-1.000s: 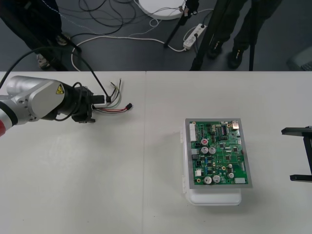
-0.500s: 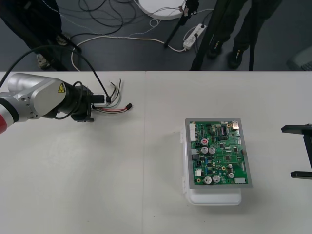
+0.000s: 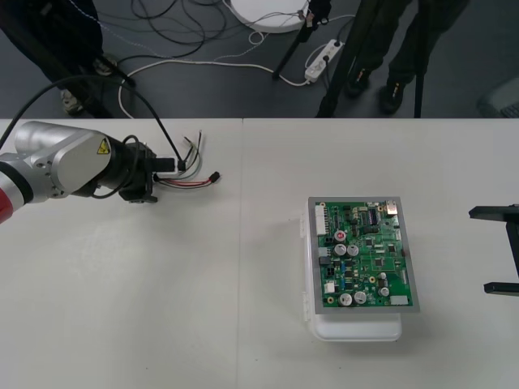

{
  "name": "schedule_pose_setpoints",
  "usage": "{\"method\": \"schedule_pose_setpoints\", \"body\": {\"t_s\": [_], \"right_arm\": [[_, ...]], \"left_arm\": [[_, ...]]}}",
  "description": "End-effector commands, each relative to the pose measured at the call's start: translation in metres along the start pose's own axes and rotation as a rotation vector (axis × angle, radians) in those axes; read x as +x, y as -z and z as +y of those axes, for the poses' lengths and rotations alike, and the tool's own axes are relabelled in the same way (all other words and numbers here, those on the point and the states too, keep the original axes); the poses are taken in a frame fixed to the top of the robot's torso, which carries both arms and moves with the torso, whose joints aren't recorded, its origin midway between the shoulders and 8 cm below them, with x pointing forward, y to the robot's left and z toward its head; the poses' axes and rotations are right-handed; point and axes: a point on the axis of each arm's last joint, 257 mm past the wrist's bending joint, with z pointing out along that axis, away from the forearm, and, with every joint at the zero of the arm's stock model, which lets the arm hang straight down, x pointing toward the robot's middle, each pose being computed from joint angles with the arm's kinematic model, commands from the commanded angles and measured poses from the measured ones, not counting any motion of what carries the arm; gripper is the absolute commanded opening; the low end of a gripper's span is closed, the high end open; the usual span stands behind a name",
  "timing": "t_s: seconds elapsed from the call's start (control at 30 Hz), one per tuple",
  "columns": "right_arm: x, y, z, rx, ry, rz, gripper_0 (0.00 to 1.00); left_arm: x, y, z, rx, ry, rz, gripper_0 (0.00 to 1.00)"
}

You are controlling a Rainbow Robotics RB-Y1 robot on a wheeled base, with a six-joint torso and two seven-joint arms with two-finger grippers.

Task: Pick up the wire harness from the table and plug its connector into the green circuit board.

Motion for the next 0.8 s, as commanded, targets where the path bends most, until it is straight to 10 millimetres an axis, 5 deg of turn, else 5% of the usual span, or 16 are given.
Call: {"method": "schedule_pose_setpoints", "body": {"t_s": [0.03,0.3,0.33,0.4,0.43,0.47,0.8], "right_arm": [[-0.002,-0.003,-0.002,-0.024,0.013,-0.001,1.0],[-0.002,-0.005,-0.001,-0.03,0.049,-0.001,1.0],[-0.002,-0.005,-0.001,-0.03,0.052,-0.001,1.0],[-0.002,-0.005,-0.001,-0.032,0.06,-0.001,1.0],[-0.001,-0.005,-0.001,-0.032,0.061,-0.001,1.0],[-0.001,-0.005,0.0,-0.034,0.068,-0.001,1.0],[-0.001,-0.007,0.002,-0.042,0.106,-0.002,1.0]], "left_arm": [[-0.032,0.001,0.022,-0.043,-0.083,-0.037,1.0],[-0.032,-0.004,0.015,-0.032,-0.092,-0.03,1.0],[-0.032,-0.004,0.015,-0.033,-0.093,-0.031,0.92],[-0.031,-0.007,0.012,-0.036,-0.104,-0.026,0.42],[-0.031,-0.008,0.012,-0.041,-0.106,-0.025,0.31],[-0.028,-0.01,0.011,-0.045,-0.107,-0.02,0.04],[-0.026,-0.017,0.009,-0.071,-0.102,-0.02,0.0]]}}
